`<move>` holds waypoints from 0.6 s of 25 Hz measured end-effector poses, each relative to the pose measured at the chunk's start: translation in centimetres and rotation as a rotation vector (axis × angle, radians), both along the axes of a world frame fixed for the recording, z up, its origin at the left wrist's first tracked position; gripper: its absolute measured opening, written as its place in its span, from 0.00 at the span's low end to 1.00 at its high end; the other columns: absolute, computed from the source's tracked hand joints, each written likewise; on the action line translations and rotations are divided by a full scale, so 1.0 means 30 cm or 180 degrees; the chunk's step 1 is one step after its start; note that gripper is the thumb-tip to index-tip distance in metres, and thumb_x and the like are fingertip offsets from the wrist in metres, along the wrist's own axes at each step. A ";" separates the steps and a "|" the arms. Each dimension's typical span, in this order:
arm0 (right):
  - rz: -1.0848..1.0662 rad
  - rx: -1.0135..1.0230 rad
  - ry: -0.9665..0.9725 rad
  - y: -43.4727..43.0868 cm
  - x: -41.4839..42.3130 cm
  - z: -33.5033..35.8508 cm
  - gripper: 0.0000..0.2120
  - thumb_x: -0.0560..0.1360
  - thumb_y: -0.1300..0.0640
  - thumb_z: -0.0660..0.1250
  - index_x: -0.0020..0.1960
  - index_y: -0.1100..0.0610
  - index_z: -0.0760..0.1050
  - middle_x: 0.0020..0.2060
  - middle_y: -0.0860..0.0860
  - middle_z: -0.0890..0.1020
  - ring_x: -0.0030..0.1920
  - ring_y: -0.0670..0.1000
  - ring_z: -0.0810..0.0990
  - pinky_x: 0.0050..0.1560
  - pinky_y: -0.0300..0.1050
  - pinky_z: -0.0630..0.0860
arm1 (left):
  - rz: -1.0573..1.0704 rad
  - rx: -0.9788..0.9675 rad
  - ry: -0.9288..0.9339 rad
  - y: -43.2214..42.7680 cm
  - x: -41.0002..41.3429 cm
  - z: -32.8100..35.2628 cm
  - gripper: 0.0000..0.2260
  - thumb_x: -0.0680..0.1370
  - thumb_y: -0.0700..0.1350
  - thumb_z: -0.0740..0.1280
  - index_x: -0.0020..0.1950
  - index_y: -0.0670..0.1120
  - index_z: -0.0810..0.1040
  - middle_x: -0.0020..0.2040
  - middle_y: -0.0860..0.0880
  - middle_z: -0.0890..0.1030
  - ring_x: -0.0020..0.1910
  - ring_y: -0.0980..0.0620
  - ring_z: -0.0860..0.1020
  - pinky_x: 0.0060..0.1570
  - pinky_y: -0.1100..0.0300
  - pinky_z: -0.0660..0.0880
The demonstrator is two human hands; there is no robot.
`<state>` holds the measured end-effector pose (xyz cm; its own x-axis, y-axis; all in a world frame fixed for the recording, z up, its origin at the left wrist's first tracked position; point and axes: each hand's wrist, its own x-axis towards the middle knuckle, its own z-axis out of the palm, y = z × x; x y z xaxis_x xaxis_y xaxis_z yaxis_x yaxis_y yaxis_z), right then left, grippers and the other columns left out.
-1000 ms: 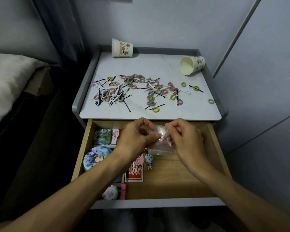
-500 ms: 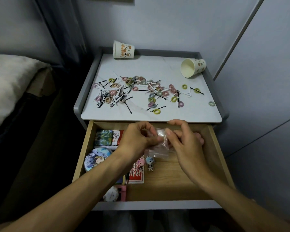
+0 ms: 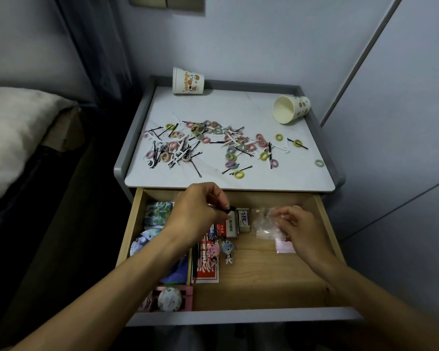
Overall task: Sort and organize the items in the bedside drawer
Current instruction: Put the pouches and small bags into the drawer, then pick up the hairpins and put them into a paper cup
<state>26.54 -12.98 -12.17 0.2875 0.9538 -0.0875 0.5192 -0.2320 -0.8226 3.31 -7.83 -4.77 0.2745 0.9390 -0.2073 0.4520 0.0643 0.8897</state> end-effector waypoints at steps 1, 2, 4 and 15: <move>0.0006 -0.0045 -0.0092 0.024 0.016 -0.019 0.10 0.78 0.65 0.66 0.48 0.52 0.82 0.48 0.50 0.82 0.43 0.45 0.81 0.35 0.35 0.77 | 0.0052 -0.0078 -0.0116 0.009 -0.007 0.005 0.08 0.72 0.31 0.71 0.41 0.44 0.80 0.38 0.46 0.84 0.38 0.50 0.84 0.40 0.57 0.80; -0.0001 -0.0085 -0.0119 0.049 0.020 -0.037 0.11 0.78 0.66 0.66 0.47 0.52 0.82 0.45 0.49 0.83 0.43 0.44 0.82 0.33 0.34 0.76 | 0.0088 -0.0171 -0.0222 0.014 -0.013 0.010 0.08 0.74 0.31 0.69 0.41 0.43 0.79 0.39 0.45 0.84 0.38 0.50 0.84 0.40 0.56 0.80; 0.0002 -0.0105 -0.0211 0.085 0.012 -0.065 0.14 0.76 0.70 0.66 0.46 0.52 0.81 0.39 0.43 0.82 0.41 0.38 0.81 0.34 0.29 0.73 | 0.0158 -0.0304 -0.0335 0.015 -0.011 0.019 0.09 0.77 0.32 0.65 0.42 0.44 0.78 0.41 0.45 0.84 0.38 0.49 0.84 0.41 0.55 0.80; 0.0334 0.0243 -0.0883 0.093 -0.003 -0.114 0.12 0.73 0.67 0.70 0.53 0.55 0.84 0.48 0.48 0.85 0.48 0.45 0.81 0.60 0.47 0.77 | 0.0205 -0.0445 -0.0345 0.021 -0.009 0.060 0.06 0.79 0.37 0.63 0.45 0.45 0.78 0.45 0.46 0.84 0.36 0.50 0.82 0.37 0.55 0.76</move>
<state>26.45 -10.19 -15.60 0.1901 0.9803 0.0538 0.7443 -0.1082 -0.6590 3.03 -7.21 -2.98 0.2426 0.9195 -0.3094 0.3448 0.2164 0.9134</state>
